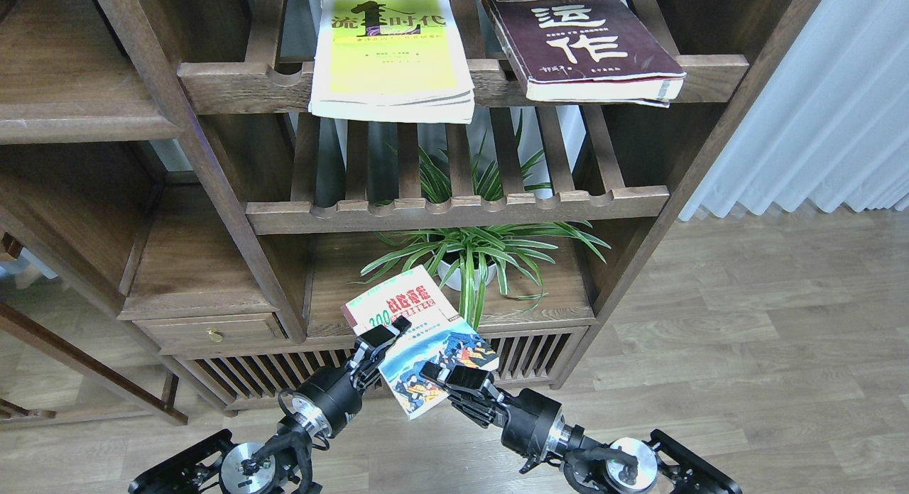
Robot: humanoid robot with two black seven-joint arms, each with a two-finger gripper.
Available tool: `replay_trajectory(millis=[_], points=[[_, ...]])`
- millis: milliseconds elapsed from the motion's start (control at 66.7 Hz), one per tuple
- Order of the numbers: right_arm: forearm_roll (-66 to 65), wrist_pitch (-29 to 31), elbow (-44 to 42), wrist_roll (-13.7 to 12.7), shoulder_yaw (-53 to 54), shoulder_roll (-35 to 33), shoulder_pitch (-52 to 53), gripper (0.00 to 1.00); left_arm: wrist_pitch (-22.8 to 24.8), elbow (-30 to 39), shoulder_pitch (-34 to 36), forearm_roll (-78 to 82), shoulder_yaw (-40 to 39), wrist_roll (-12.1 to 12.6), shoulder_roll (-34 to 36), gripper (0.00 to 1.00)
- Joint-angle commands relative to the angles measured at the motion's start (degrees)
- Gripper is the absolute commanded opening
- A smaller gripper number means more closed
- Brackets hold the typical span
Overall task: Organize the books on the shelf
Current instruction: 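Grasp the blue book with the left gripper, taking it from the right, then carry the blue book with the left gripper to the shelf beside the bookcase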
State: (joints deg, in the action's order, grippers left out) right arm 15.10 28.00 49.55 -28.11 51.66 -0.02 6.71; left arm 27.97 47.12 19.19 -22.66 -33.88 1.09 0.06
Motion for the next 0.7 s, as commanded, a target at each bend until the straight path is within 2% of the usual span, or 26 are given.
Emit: replay_trajectory(millis=[0, 165, 360, 585, 690], points=[[-0.07, 0.0, -0.25, 0.11, 0.37, 0.02, 0.4, 0.99, 0.03, -0.27, -0.3, 0.25, 0.22, 1.02, -0.06, 0.0], [0.19, 0.0, -1.04, 0.11, 1.34, 0.02, 0.49, 0.99, 0.03, -0.54, -0.3, 0.51, -0.4, 3.13, 0.44, 0.0], [0.28, 0.0, -1.91, 0.11, 2.13, 0.02, 1.11, 0.99, 0.03, -0.45, -0.39, 0.51, -1.1, 6.56, 12.32, 0.0], [0.28, 0.0, -2.27, 0.11, 2.22, 0.02, 1.2, 0.99, 0.03, 0.34, -0.21, 0.6, -4.7, 6.91, 24.01, 0.0], [0.19, 0.0, -2.36, 0.11, 3.01, 0.02, 1.2, 0.99, 0.03, 1.57, -0.21, 0.6, -6.28, 7.97, 28.94, 0.0]])
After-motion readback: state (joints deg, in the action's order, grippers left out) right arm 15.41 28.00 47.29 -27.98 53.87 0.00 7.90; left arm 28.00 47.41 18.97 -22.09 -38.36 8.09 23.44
